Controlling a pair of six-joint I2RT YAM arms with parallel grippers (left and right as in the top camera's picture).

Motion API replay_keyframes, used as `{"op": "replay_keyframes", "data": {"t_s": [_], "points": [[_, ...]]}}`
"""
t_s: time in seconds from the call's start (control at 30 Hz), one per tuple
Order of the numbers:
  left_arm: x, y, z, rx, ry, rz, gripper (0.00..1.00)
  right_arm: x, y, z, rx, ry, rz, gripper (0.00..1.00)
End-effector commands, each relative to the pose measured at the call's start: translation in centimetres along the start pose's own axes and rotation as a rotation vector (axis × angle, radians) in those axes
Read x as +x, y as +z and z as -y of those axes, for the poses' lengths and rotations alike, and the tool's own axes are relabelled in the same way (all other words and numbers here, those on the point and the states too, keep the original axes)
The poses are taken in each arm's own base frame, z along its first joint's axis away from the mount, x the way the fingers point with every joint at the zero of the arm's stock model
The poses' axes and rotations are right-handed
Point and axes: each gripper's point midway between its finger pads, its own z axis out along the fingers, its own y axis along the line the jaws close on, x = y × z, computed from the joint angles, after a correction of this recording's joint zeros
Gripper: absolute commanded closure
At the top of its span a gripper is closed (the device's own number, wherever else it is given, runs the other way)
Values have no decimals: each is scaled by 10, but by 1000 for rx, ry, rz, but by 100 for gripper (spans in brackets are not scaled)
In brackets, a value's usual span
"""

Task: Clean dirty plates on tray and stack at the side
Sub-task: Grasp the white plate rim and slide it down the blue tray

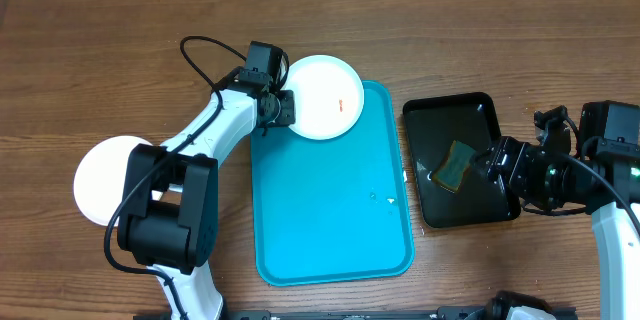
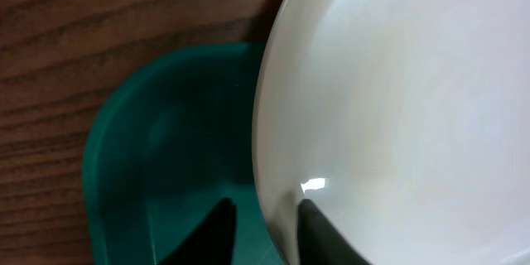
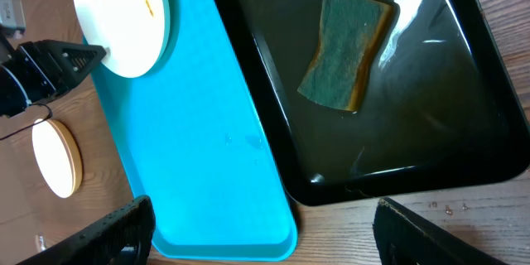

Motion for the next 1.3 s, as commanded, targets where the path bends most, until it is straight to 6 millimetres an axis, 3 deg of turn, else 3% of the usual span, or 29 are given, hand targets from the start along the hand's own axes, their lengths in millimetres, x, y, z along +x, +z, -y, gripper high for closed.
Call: {"op": "replay_keyframes", "data": {"t_s": [0.0, 0.07, 0.23, 0.47, 0.63, 0.67, 0.73, 0.87, 0.97, 1.1, 1.17, 1.27], "points": [[1, 2, 2, -5, -2, -8, 85, -2, -7, -9, -23, -41, 19, 14], [8, 2, 0, -13, 0, -35, 96, -1, -7, -9, -22, -40, 17, 14], [33, -7, 6, 31, -8, -145, 96, -1, -7, -9, -22, -40, 17, 14], [60, -53, 12, 62, -148, -256, 96, -1, -7, -9, -22, -40, 17, 14], [89, -93, 27, 103, -134, -346, 96, -1, -7, -9, -21, -40, 16, 14], [91, -97, 26, 79, -124, -344, 91, -1, -7, -9, -21, -40, 17, 14], [95, -103, 22, 24, -107, -334, 63, -1, -7, -9, -21, -40, 17, 14], [104, -104, 29, -4, -58, -347, 60, -2, -7, -8, -18, -40, 18, 14], [97, -101, 20, -102, -11, -285, 58, -2, -7, -7, -11, -40, 19, 14], [60, -93, -7, -315, 113, -91, 59, -2, -7, -7, -11, -40, 19, 14], [49, -81, -1, -294, 236, -53, 60, -2, -7, -7, -11, -40, 19, 13], [48, -58, 12, -206, 378, -57, 58, -2, -7, -7, -11, -39, 18, 14]]}}
